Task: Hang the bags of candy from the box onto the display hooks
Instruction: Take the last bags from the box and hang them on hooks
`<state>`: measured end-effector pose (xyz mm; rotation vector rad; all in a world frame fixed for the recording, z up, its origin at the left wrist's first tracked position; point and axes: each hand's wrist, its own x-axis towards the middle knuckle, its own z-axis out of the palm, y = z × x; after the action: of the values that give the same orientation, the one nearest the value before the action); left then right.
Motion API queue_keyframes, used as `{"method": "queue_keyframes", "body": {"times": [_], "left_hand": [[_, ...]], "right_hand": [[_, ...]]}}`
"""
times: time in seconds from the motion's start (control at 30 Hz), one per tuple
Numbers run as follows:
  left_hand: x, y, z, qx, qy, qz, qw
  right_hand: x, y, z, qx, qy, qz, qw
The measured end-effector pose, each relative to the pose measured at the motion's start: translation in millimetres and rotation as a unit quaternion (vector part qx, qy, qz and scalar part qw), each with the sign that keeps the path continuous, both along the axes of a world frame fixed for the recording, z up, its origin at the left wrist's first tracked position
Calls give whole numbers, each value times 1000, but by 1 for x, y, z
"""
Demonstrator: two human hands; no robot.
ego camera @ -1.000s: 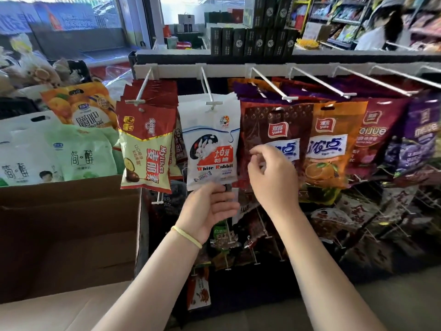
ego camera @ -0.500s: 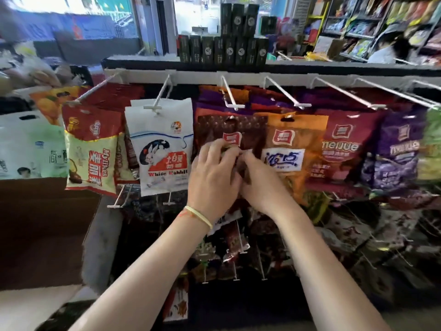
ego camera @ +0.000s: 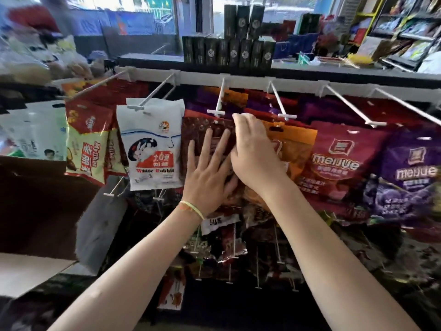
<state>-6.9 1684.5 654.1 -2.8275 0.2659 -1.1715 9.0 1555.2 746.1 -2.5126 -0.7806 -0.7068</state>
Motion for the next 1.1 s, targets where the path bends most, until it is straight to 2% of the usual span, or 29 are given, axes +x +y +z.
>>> {"method": "queue_keyframes", "body": {"times": [0.13, 0.23, 0.3, 0.37, 0.47, 0.6, 0.77, 0.87, 1.0, 1.1], "left_hand": [[3, 2, -5, 11, -15, 10, 1000], [3, 3, -4, 2, -25, -7, 1000], [4, 6, -4, -5, -33, -24, 999], [5, 8, -5, -8, -38, -31, 999], [3, 8, -2, -7, -40, -28, 999], [1, 10, 3, -9, -50, -23, 998], [3, 13, 2, -3, -50, -33, 998], [4, 12, 0, -7, -51, -37, 998], [5, 13, 0, -11, -54, -45, 997], [6, 14, 0, -13, -59, -49, 997]], "right_hand": [[2, 10, 3, -47, 14, -92, 995], [3, 17, 23, -7, -2, -117, 993], [8, 25, 37, 32, -14, -106, 994], [20, 34, 48, 66, 40, -79, 994], [46, 43, 56, 41, 143, -78, 986], [85, 49, 62, 12, 191, -109, 975], [101, 50, 71, 90, 291, -50, 951], [106, 53, 68, 122, 303, -60, 943], [111, 54, 60, 168, 271, -34, 947], [109, 52, 60, 162, 288, -16, 944]]}}
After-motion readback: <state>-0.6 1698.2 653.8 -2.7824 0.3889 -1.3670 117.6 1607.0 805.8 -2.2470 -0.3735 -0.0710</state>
